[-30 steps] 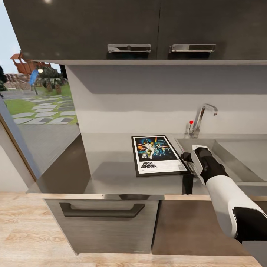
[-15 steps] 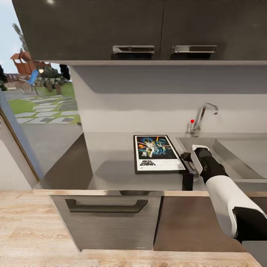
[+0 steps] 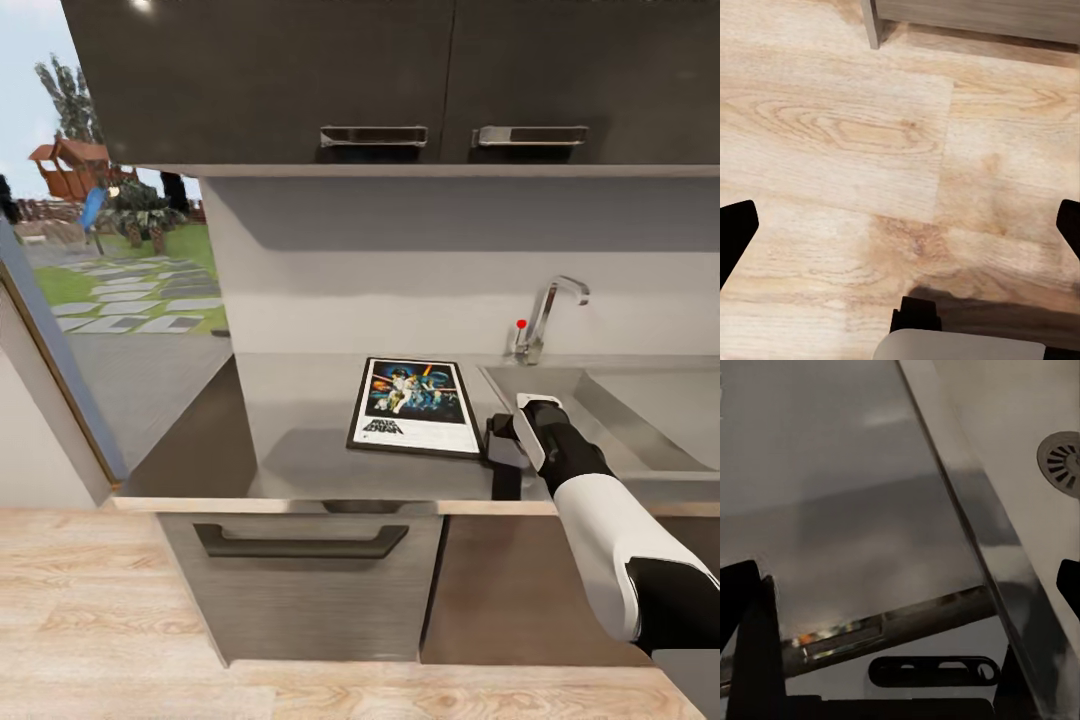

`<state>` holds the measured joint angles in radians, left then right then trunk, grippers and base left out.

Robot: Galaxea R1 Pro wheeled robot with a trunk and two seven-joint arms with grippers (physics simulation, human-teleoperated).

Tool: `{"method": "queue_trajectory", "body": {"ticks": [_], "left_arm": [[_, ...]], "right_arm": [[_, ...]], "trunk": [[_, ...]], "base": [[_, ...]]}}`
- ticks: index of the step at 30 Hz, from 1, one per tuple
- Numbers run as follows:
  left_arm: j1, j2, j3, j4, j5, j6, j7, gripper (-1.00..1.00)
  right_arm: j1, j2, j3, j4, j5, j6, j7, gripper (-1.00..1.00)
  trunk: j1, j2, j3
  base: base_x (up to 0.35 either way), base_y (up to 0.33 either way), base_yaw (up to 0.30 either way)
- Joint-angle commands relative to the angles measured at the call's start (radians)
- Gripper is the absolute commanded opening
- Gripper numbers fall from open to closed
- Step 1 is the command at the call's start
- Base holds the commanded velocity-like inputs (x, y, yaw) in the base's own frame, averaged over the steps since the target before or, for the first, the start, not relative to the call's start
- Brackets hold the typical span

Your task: Pick up the poster from the kitchen countertop and hang it on one of the wall nails in the kitchen.

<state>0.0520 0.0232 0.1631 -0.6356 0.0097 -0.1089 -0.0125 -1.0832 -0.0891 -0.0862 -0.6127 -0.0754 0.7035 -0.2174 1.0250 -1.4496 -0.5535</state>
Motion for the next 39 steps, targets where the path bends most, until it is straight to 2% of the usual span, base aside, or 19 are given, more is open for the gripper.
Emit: {"method": "queue_trajectory", "body": {"ticks": [1,18,20,27,32,39], "left_arm": [[0.000,0.000,0.001,-0.001,0.001,-0.001,-0.001,1.00],[0.000,0.000,0.001,-0.002,0.001,-0.001,-0.001,1.00],[0.000,0.000,0.001,-0.003,0.001,-0.001,-0.001,1.00],[0.000,0.000,0.001,-0.003,0.001,-0.001,-0.001,1.00],[0.000,0.000,0.001,-0.003,0.001,-0.001,-0.001,1.00],[0.000,0.000,0.001,-0.003,0.001,-0.001,-0.002,1.00]], "right_arm": [[0.000,0.000,0.000,0.009,-0.012,0.009,-0.002,1.00],[0.000,0.001,0.000,-0.001,-0.012,0.010,-0.003,1.00],[-0.001,0.003,-0.001,-0.036,-0.012,0.016,-0.004,1.00],[-0.001,0.032,-0.001,-0.122,-0.012,0.026,-0.007,1.00],[-0.001,0.054,-0.001,-0.182,-0.012,0.096,-0.006,1.00],[-0.001,0.071,-0.001,-0.242,-0.012,0.130,-0.006,1.00]], "trunk": [[0.000,0.000,-0.001],[0.000,0.000,-0.001],[0.000,0.000,-0.001],[0.000,0.000,-0.001],[0.000,0.000,-0.001],[0.000,0.000,-0.001]], "base": [[-0.099,0.004,0.000],[-0.071,0.001,0.000],[-0.001,0.000,0.000],[0.000,0.000,0.000],[0.000,0.000,0.000],[0.065,0.055,0.000]]}}
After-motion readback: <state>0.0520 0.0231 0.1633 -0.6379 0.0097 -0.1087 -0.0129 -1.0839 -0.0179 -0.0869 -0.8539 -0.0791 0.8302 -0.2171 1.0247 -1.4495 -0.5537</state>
